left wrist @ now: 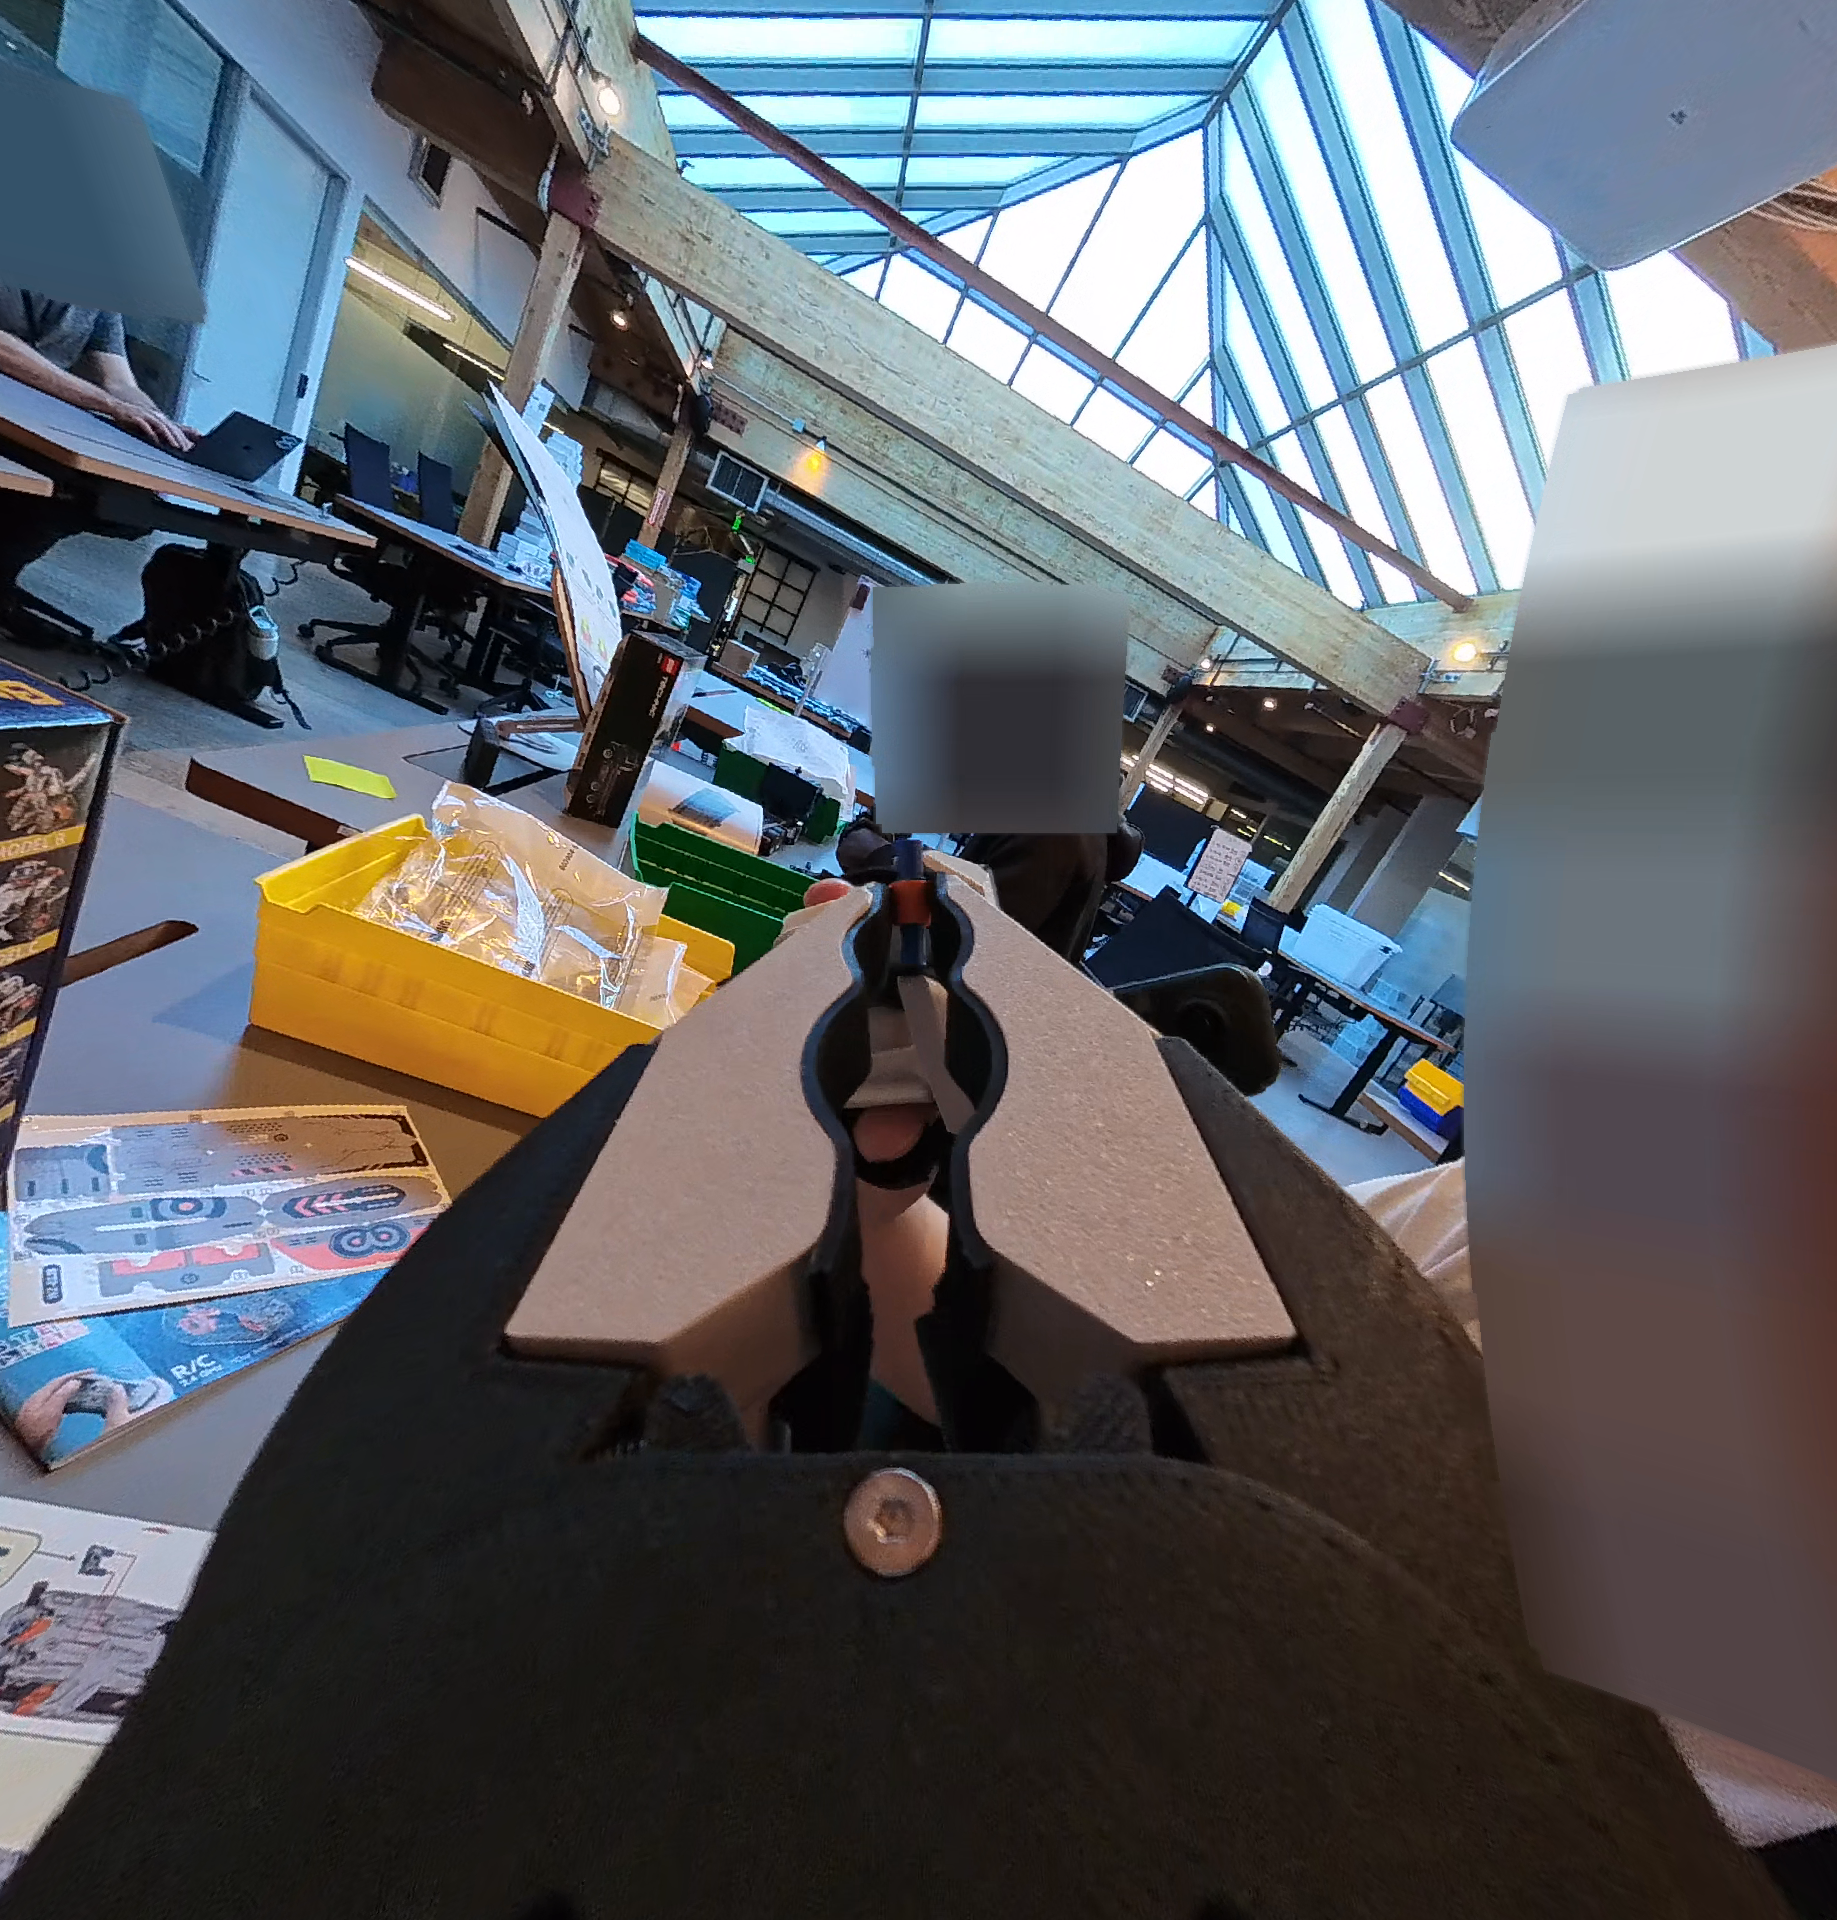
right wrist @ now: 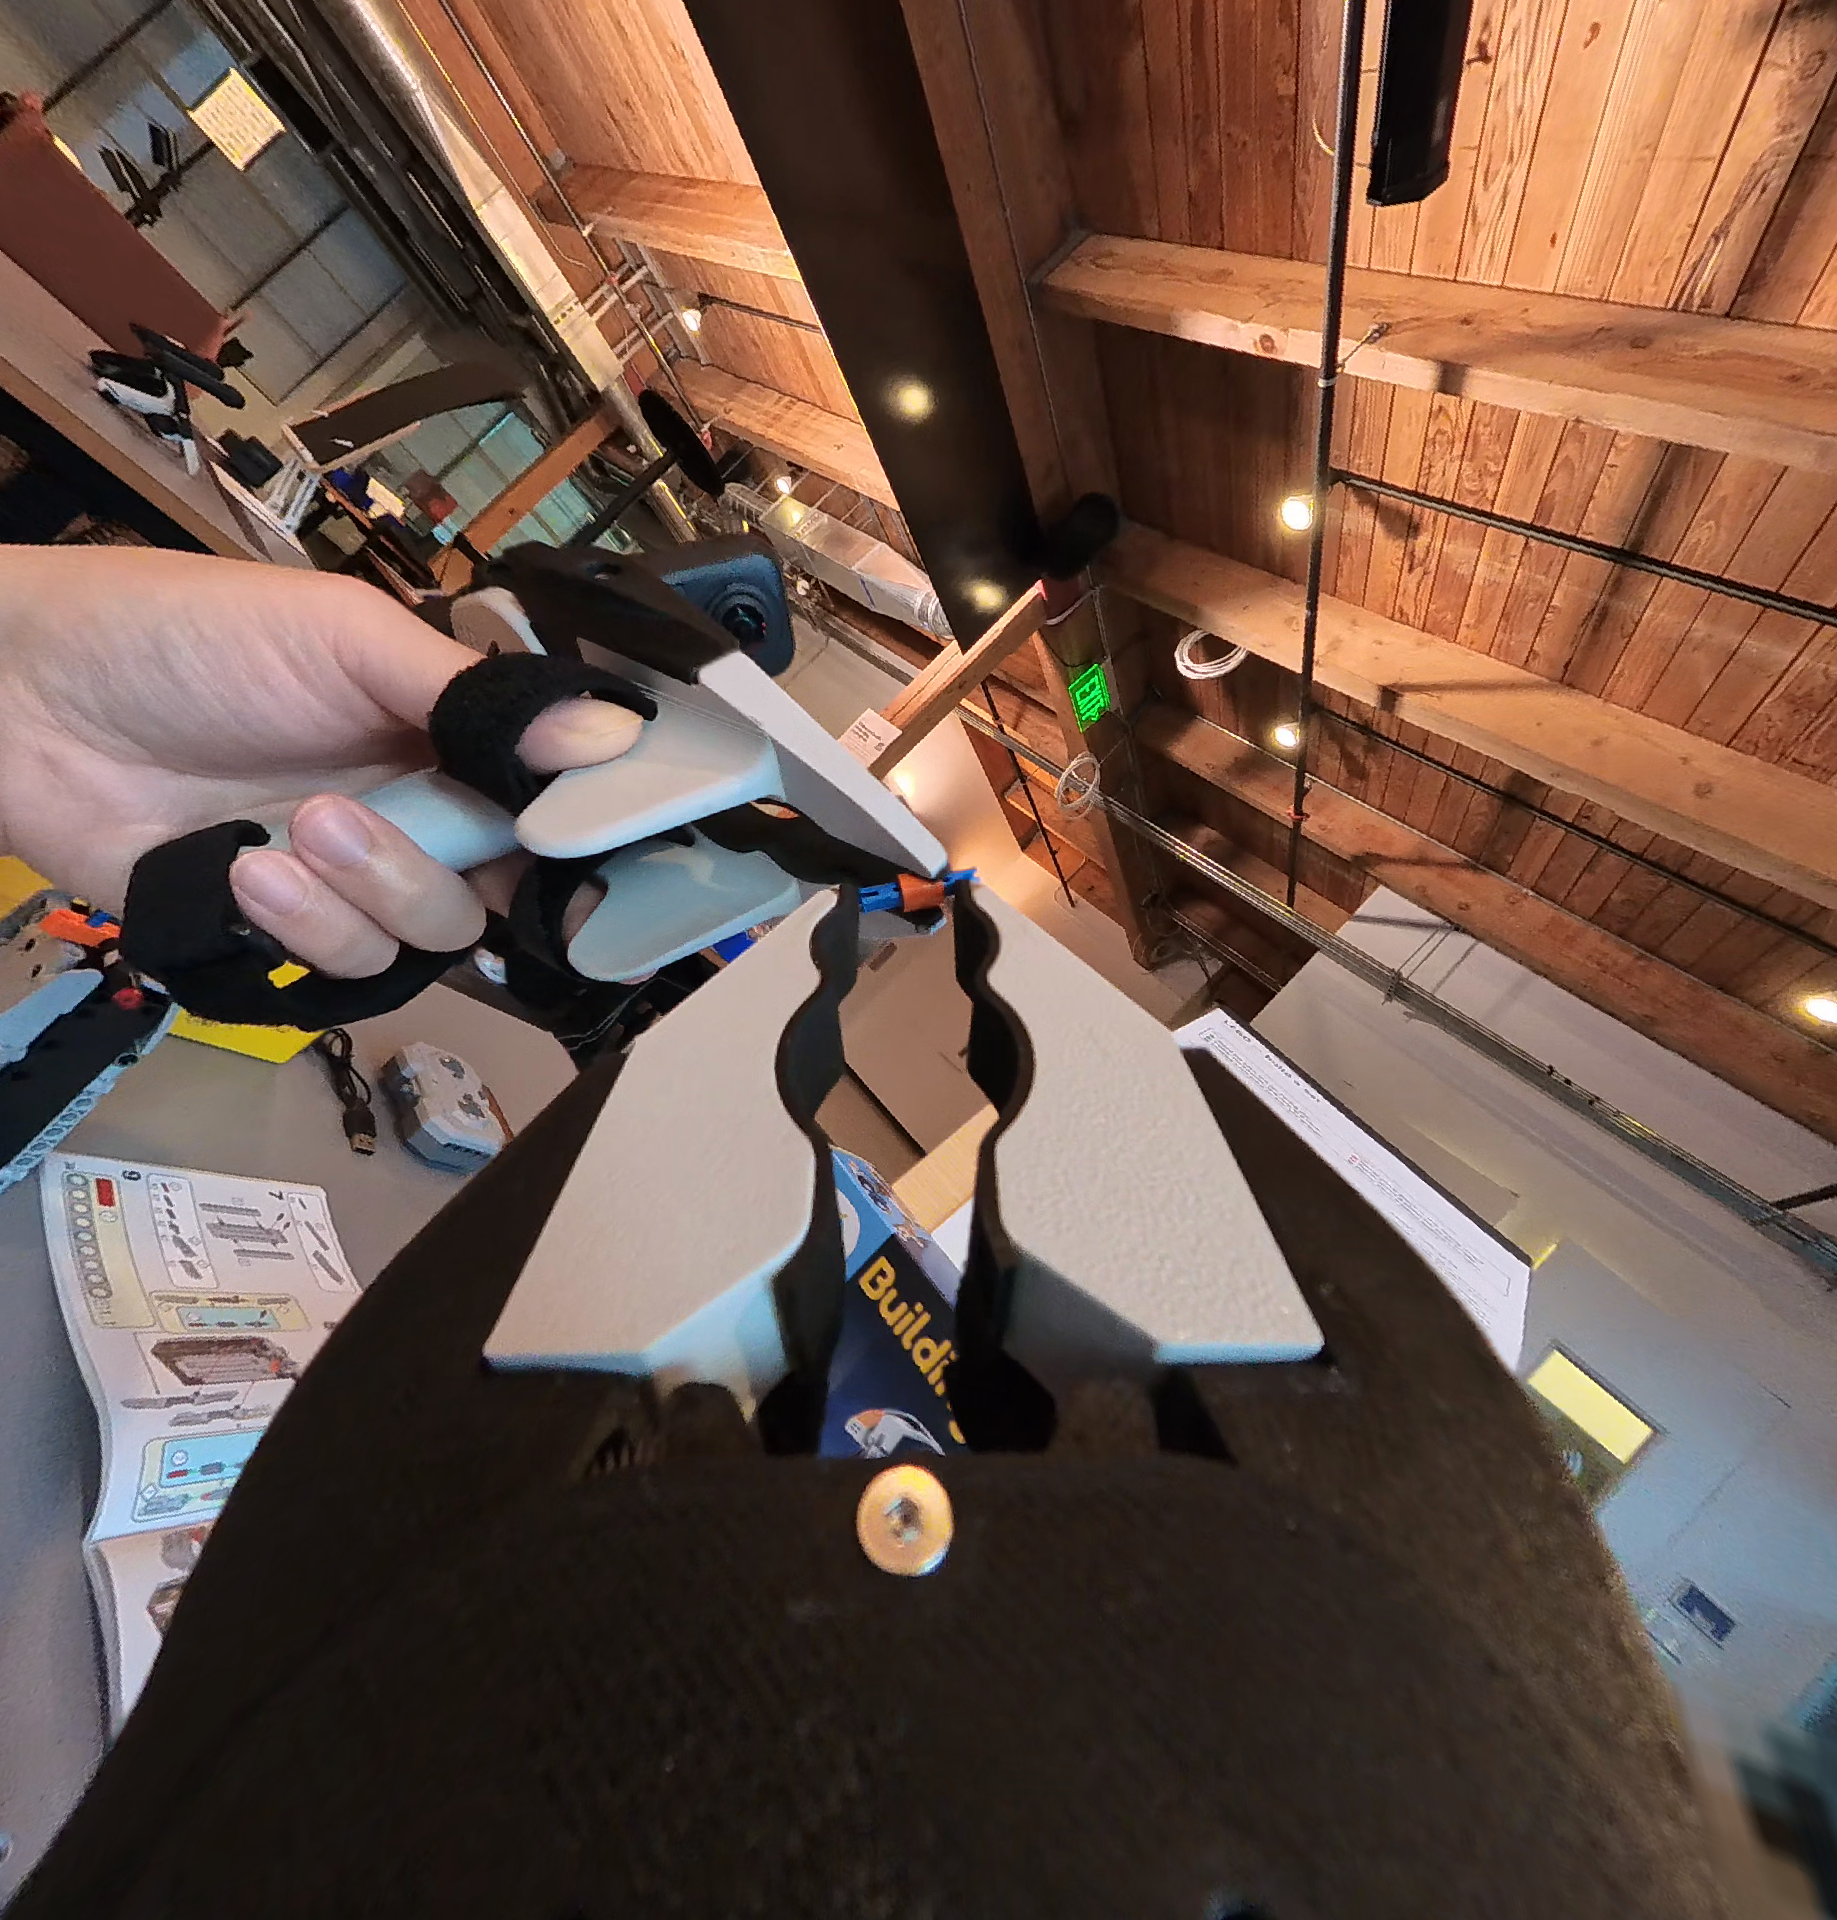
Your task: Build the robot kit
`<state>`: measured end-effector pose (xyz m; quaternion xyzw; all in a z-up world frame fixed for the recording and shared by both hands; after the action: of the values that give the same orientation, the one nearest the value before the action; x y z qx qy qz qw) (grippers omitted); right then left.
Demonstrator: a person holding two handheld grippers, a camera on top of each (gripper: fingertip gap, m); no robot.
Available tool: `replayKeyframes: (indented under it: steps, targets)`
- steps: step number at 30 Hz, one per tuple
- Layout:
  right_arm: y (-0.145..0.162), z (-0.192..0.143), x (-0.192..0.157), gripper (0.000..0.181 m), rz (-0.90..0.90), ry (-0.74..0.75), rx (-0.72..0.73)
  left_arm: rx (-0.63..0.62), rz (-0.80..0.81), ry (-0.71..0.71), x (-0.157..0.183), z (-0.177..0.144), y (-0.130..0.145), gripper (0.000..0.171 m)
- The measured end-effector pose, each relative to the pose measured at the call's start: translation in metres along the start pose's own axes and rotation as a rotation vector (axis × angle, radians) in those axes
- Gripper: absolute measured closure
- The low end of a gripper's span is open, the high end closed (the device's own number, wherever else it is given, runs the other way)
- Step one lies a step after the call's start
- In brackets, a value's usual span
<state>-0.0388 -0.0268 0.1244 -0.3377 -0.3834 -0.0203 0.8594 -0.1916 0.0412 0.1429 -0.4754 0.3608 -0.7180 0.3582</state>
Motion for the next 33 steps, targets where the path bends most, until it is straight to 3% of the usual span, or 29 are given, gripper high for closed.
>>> replayKeyframes:
  steps: [12, 21, 25, 29, 33]
  targets:
    - [-0.009, -0.004, 0.002, 0.167, -0.029, -0.045, 0.053, -0.131, 0.121, 0.027, 0.015, -0.003, -0.004, 0.161]
    - [-0.021, -0.013, -0.003, 0.166, -0.121, -0.031, 0.176, -0.187, 0.458, -0.081, 0.046, -0.009, -0.010, 0.152]
    - [-0.024, -0.011, -0.001, 0.167, 0.017, -0.130, 0.186, -0.245, 0.762, -0.117, 0.068, -0.010, -0.003, 0.144]
    - [-0.025, -0.011, 0.010, 0.167, 0.212, -0.213, 0.213, -0.287, 0.975, -0.195, 0.088, -0.015, 0.004, 0.149]
    - [-0.025, -0.015, 0.015, 0.167, 0.170, -0.188, 0.223, -0.261, 0.772, -0.233, 0.085, -0.008, -0.002, 0.139]
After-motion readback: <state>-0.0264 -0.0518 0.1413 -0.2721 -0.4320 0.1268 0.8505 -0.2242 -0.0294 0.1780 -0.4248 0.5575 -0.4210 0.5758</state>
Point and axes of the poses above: each gripper's, where its closed fingertips meet, z out along the fingers, y out of its underside, x = y × z across the jaws, the point moved 10 cm from there along -z, back along the fingers, and after that the axes turned 4 degrees about y, right-handed, at the moved point
